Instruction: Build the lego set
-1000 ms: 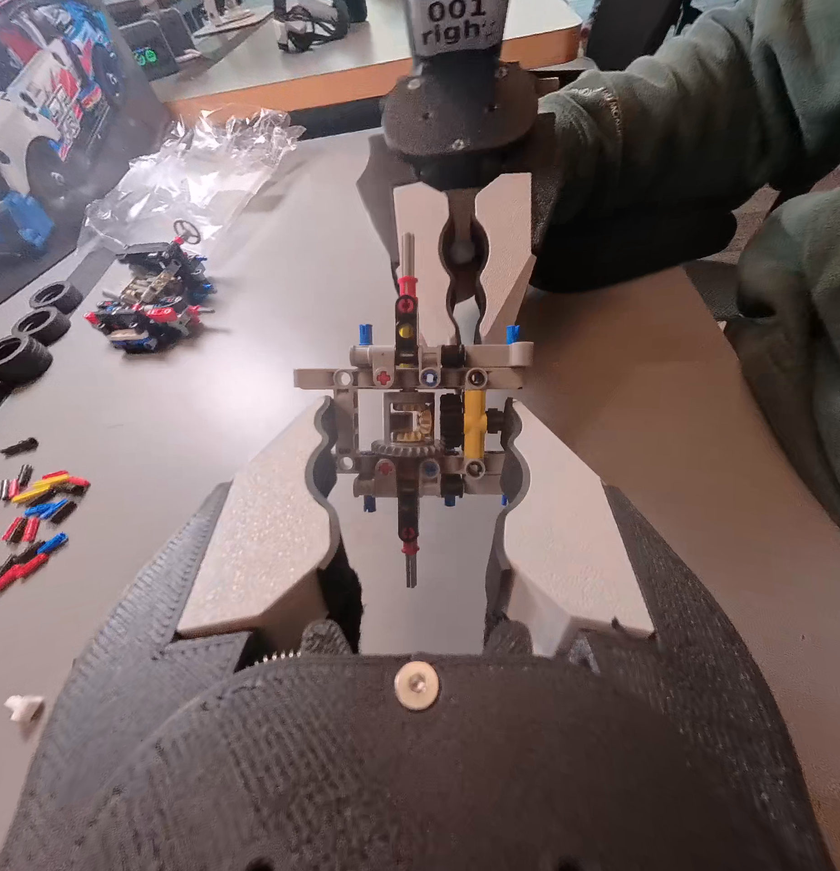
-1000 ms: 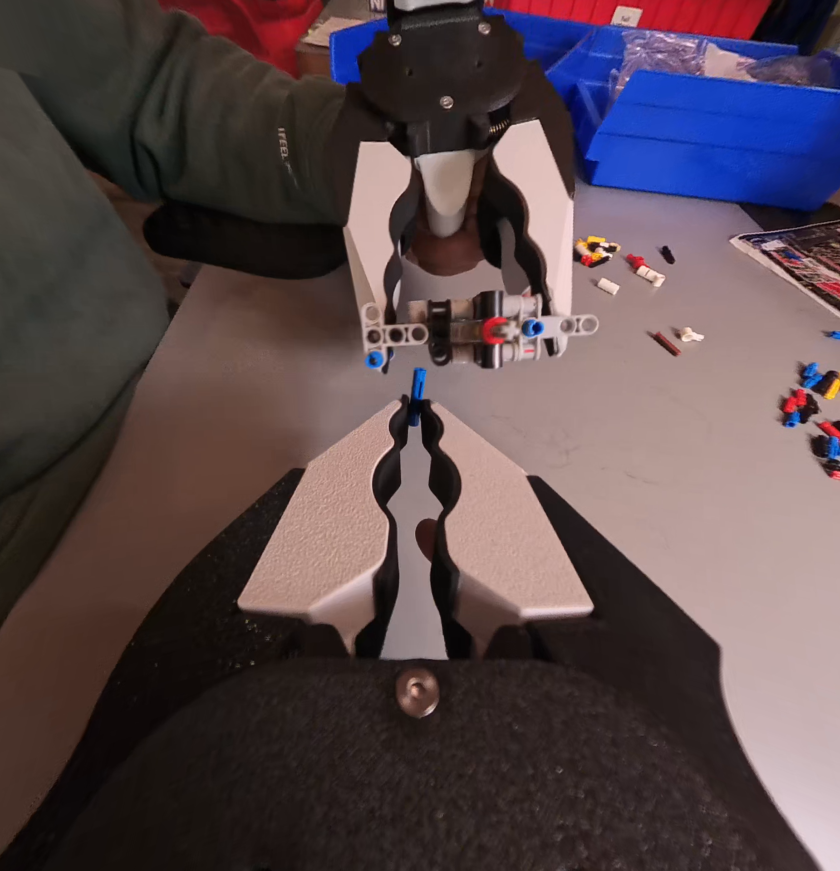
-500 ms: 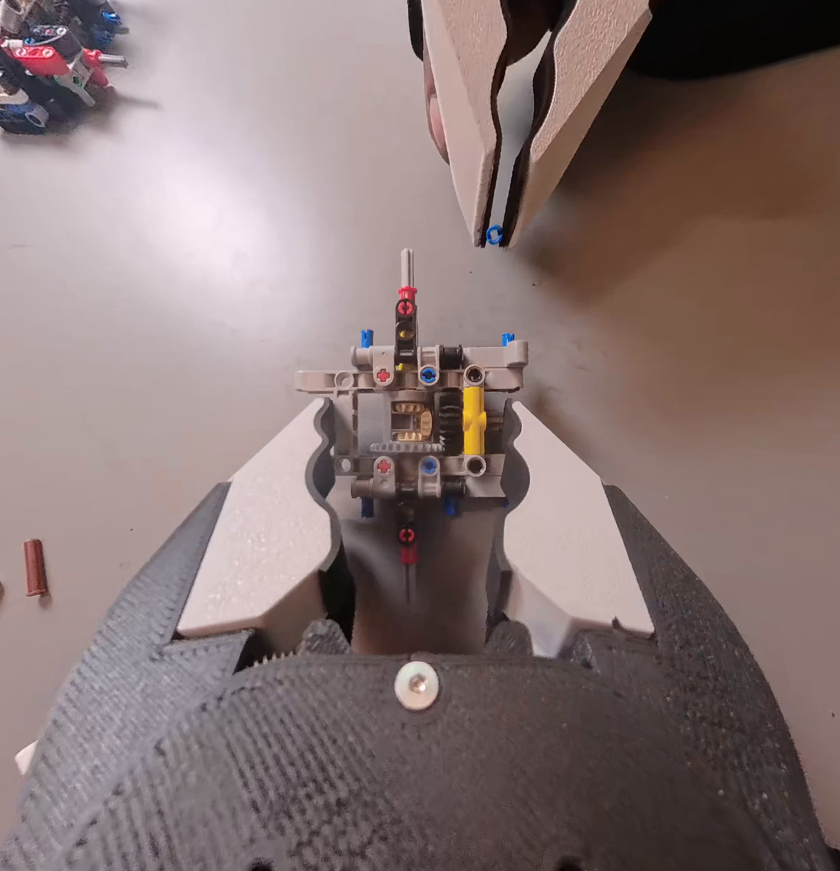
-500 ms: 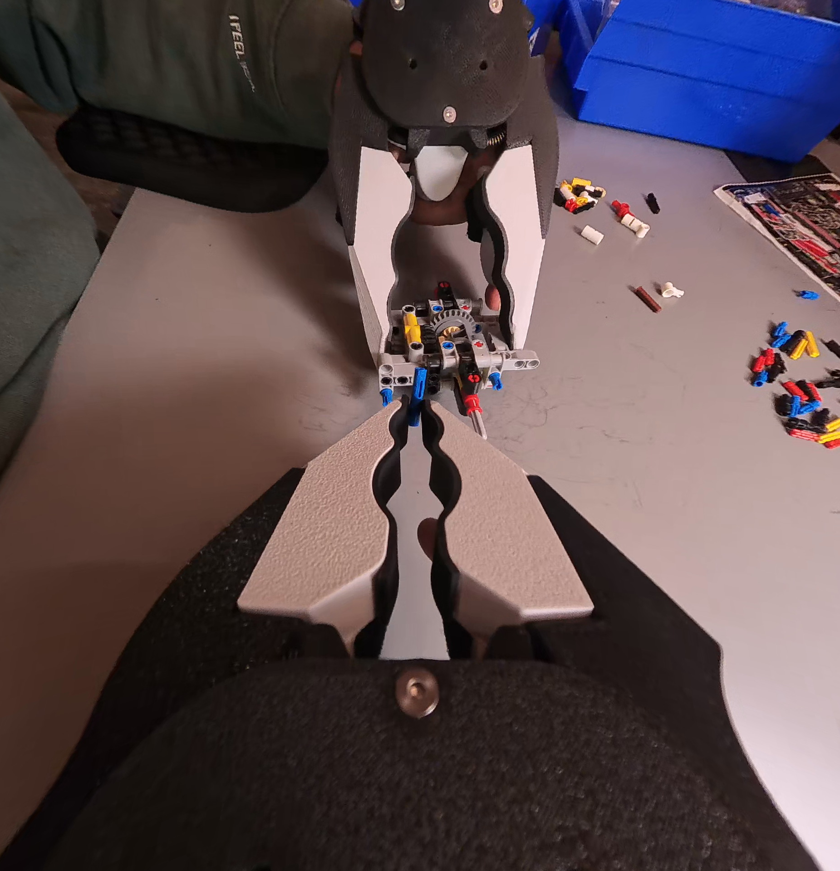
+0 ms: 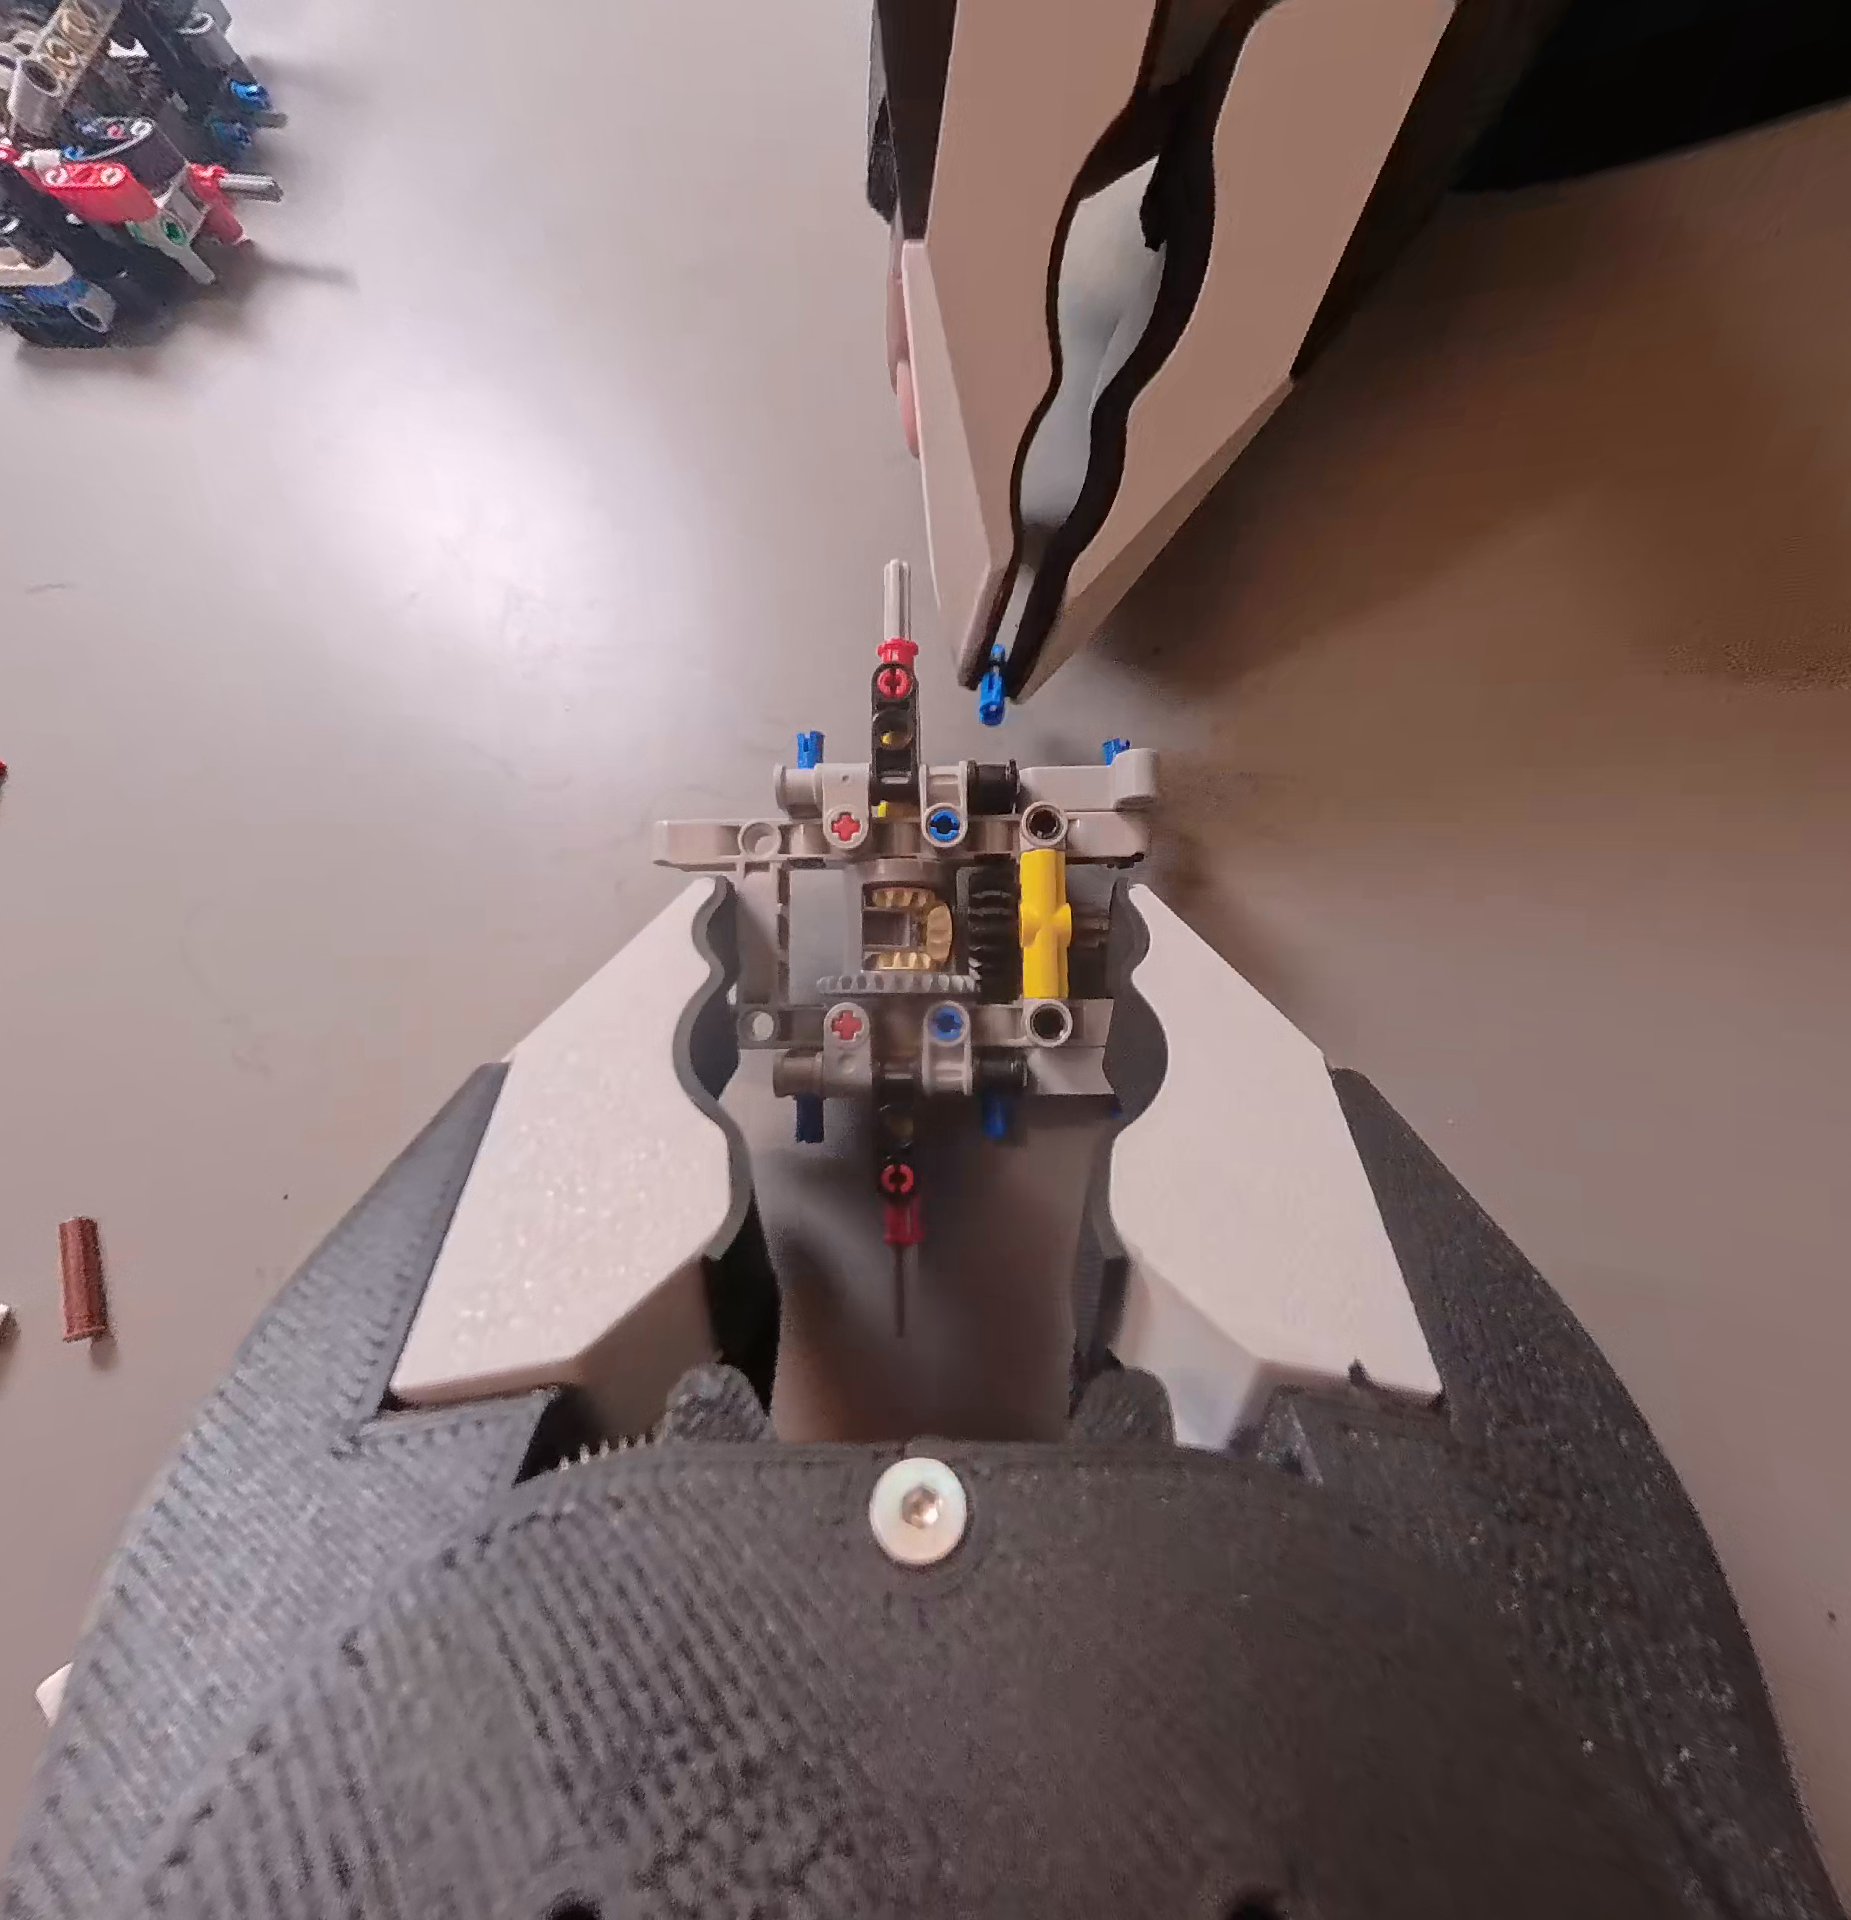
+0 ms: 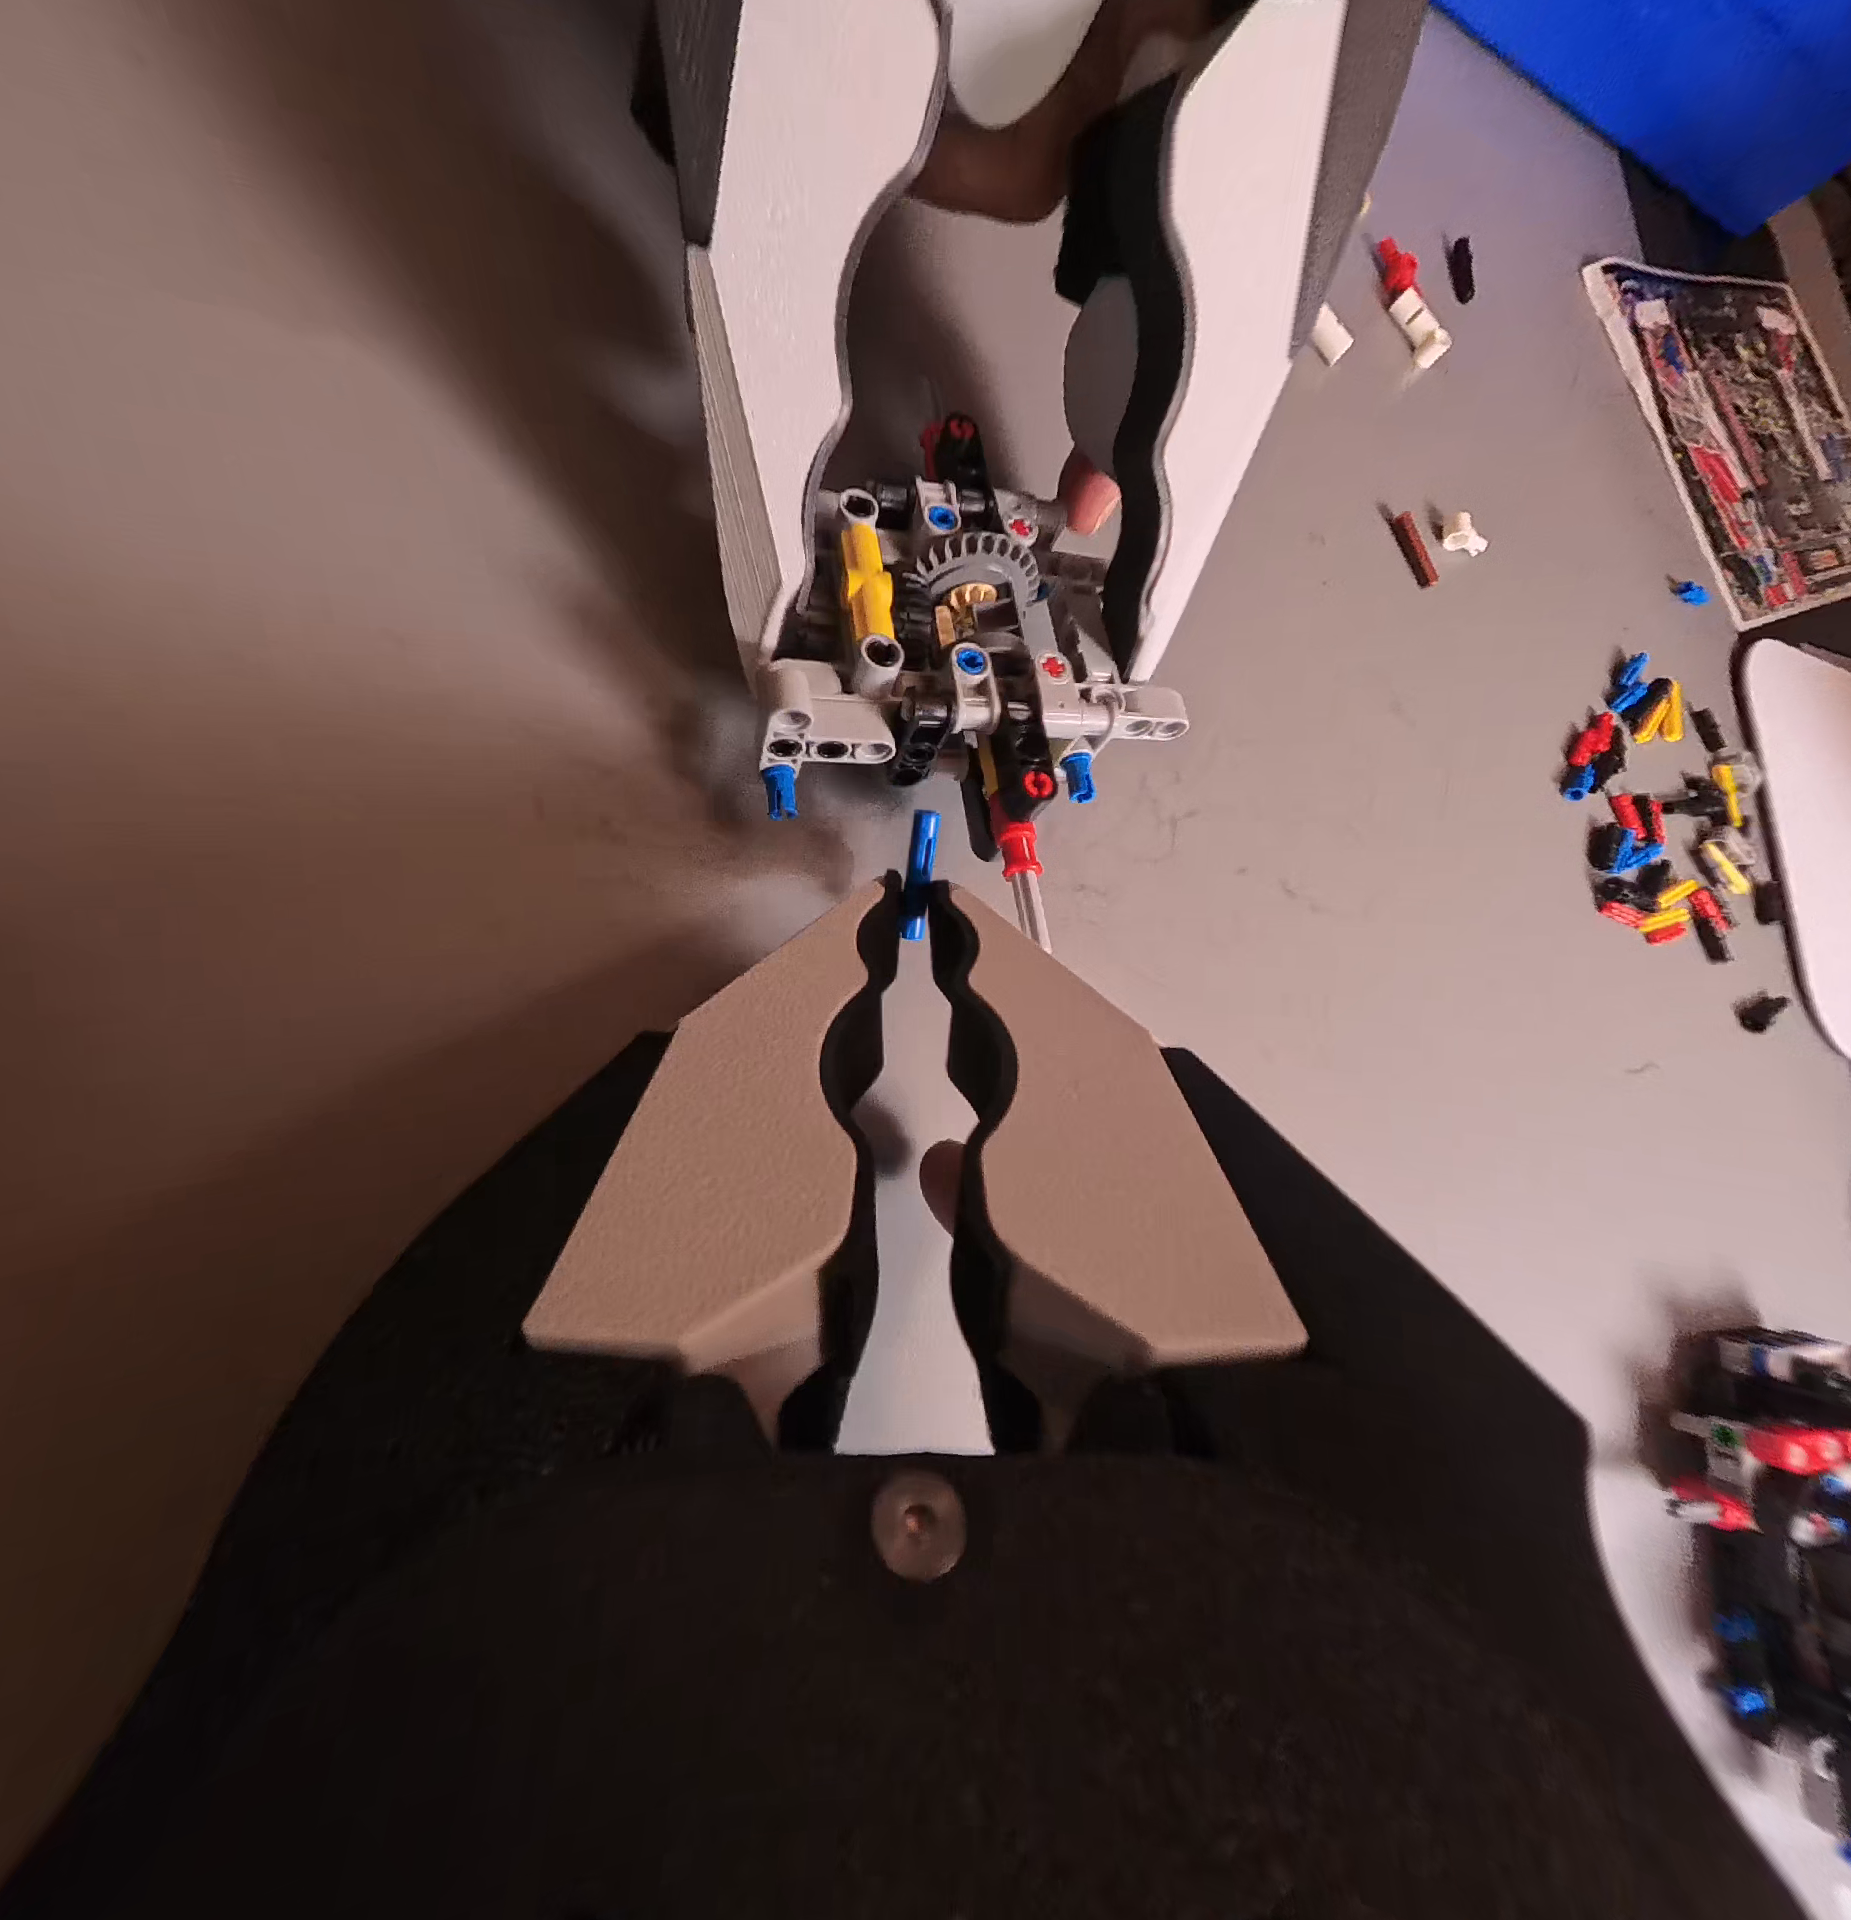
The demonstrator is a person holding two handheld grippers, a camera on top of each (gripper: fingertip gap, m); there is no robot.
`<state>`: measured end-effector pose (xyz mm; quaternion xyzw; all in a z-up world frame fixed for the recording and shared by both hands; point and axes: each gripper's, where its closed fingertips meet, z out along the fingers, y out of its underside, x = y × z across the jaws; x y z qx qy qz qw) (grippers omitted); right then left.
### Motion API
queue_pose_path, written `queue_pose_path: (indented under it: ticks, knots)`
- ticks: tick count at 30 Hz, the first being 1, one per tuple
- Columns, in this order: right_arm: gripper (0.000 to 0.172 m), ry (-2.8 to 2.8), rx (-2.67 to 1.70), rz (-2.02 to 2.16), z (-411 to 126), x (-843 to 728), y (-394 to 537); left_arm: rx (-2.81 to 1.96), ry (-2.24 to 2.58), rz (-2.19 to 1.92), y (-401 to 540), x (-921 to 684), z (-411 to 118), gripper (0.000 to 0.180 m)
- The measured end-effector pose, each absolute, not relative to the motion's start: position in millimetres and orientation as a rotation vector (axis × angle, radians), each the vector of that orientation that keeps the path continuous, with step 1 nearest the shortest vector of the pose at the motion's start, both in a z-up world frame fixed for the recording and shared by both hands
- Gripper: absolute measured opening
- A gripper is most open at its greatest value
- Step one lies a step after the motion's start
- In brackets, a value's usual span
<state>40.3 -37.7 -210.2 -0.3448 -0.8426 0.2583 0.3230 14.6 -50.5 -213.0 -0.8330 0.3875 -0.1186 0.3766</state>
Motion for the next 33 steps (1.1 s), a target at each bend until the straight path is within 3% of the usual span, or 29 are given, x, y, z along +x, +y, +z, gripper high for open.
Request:
queue_pose_path:
  ticks: [16,26,33]
  knots:
    - [0.003,-2.279,-0.699,0.251,-214,41,-39,-2.208,0.976,-0.266,-48,21,-218,0.070]
    - [0.003,-2.251,-0.861,0.757,-197,45,-52,-2.174,0.991,-0.284,-49,26,-215,0.071]
    - [0.003,-1.959,-0.956,1.380,-140,51,-50,-1.855,0.909,-0.475,-47,23,-171,0.070]
